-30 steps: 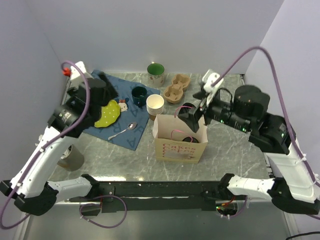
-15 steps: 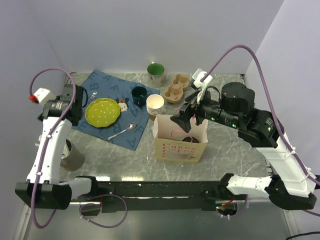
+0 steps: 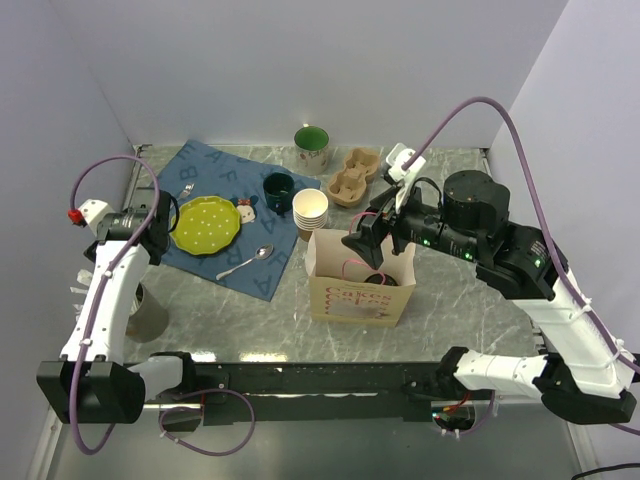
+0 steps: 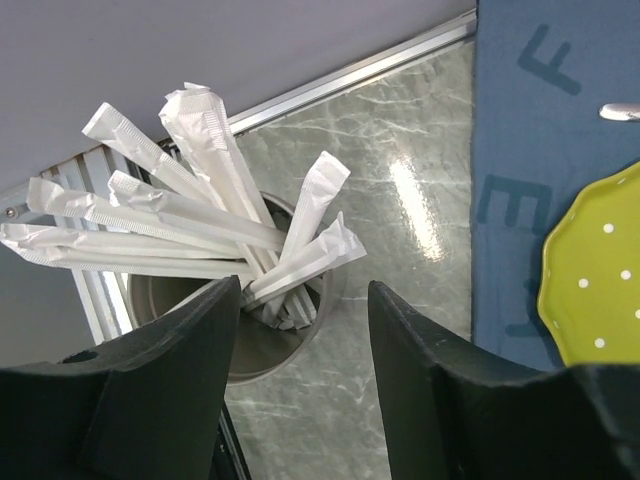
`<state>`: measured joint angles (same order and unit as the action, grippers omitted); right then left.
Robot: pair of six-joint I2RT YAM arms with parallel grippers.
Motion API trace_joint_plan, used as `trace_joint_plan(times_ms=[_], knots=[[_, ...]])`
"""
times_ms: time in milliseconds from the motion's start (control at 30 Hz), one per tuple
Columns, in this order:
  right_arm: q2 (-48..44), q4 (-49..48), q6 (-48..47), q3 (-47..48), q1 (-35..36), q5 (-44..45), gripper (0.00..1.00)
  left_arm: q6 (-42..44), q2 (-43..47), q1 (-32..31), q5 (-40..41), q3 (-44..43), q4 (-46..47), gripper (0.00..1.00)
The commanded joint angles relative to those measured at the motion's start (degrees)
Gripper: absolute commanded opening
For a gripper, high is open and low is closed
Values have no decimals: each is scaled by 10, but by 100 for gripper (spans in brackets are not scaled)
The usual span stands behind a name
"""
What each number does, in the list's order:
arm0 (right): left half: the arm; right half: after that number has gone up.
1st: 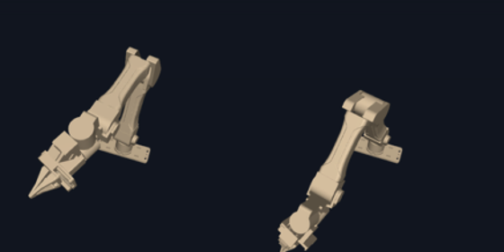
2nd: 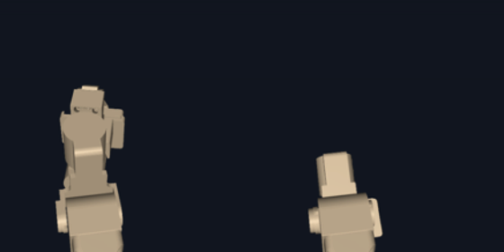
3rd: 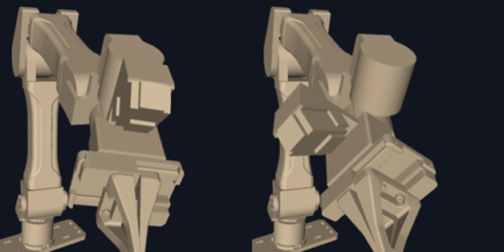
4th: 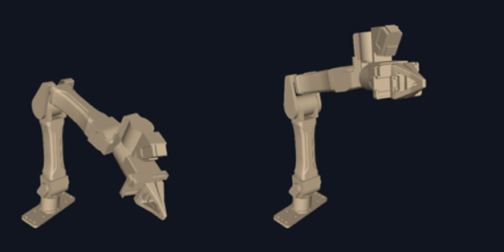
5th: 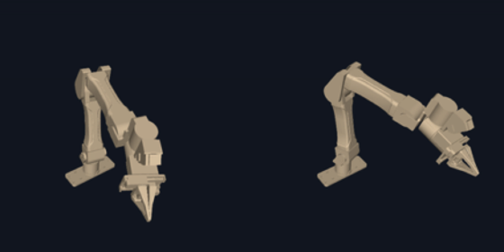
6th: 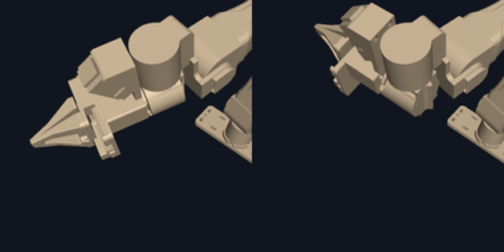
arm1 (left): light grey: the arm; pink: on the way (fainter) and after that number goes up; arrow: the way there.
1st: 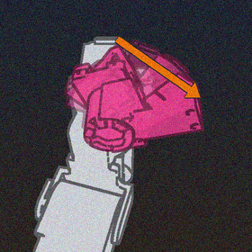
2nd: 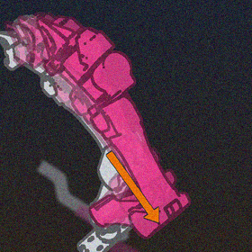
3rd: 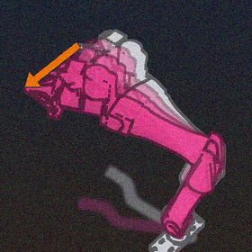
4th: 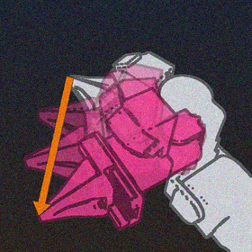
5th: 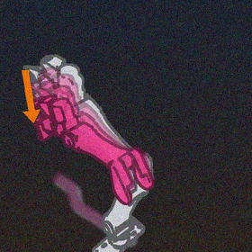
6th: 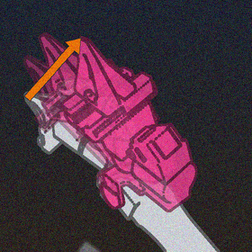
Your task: Pack the takeout coffee
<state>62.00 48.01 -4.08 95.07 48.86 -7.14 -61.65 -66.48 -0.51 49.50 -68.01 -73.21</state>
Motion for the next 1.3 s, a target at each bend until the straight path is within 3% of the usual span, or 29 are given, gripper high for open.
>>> trace_joint_plan(times_ms=[0,200,633,900,933,1033,1267], knots=[[-15,-20,6,-8,-3,-2,100,-4,2,3,30,1,35,59],[-24,-11,9,-11,-3,-1,100,32,6,3,53,11,79,54],[-34,1,-4,-17,-3,8,100,28,-5,2,76,28,90,50],[-28,9,-11,-9,-3,35,100,40,-15,3,78,26,105,23],[-28,9,-12,-10,-3,36,100,40,-13,3,88,24,99,14],[-26,14,-15,-11,-3,37,100,33,-8,3,106,7,76,1],[-27,6,-17,-24,-3,29,100,-6,4,3,121,-47,-7,1]])
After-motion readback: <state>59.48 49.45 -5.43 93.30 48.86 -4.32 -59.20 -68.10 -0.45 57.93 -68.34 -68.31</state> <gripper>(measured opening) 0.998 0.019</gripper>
